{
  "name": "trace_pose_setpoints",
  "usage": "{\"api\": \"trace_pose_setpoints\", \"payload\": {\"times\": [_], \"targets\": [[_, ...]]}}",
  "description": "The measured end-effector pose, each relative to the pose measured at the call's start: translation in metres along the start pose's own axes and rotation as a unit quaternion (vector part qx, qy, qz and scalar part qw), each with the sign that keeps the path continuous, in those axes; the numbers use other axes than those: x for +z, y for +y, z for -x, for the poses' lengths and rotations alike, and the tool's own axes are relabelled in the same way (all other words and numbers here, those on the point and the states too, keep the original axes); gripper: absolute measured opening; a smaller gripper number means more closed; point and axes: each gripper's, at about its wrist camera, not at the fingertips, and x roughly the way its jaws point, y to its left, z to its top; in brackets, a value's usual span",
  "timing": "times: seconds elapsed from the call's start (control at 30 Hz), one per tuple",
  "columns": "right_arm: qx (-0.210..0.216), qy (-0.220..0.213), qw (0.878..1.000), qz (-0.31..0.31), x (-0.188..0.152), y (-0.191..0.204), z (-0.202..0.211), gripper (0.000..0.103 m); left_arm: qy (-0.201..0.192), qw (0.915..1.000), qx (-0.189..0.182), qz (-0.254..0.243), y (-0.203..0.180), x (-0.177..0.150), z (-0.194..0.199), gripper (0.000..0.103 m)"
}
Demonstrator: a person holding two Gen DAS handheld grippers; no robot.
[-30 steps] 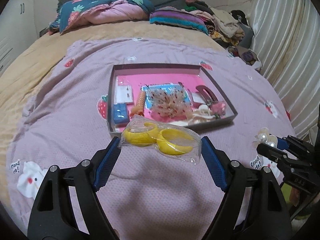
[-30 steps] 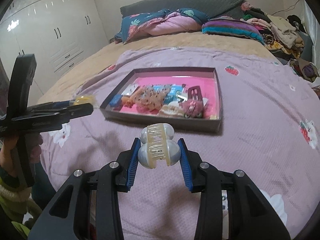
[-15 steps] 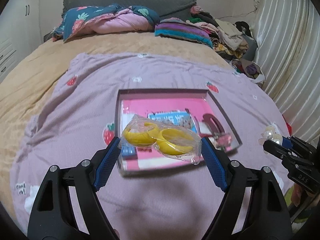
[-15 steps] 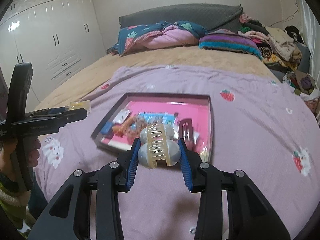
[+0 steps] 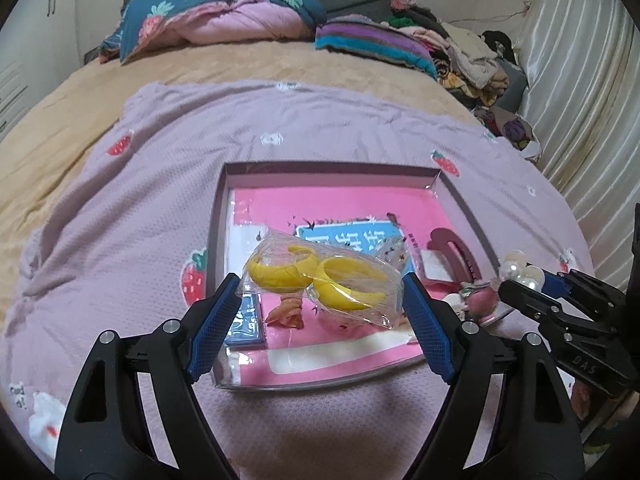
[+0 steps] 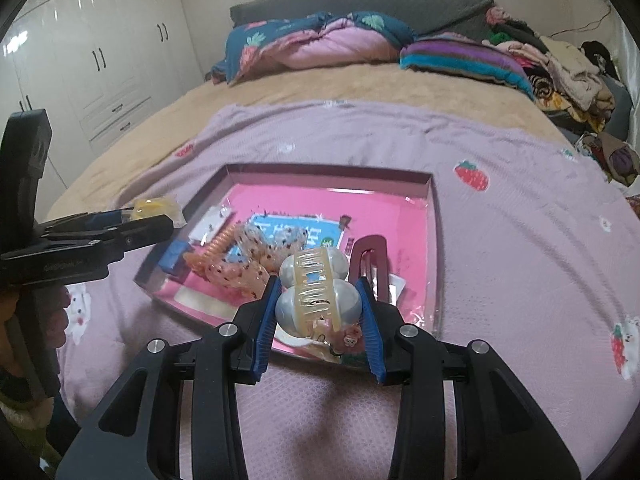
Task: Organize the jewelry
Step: 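Carry bangle packet into tray with left tool while right tool releases pearl clip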
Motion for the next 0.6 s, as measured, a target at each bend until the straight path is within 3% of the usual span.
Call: {"api": "trace_pose_setpoints", "payload": {"times": [0.4,0.6], "targets": [[0.007,0.028,1.0,-0.001,-0.003,0.003,-0.034,0.037,0.034,0.9994,0.001,-0.002,0.006,-0.01,-0.03,0.074],[0.019,0.024,0.999,-0.014,-0.004,0.002,-0.028,0.051,0.04,0.9992,0.001,-0.002,0.007,-0.014,-0.033,0.074]]}}
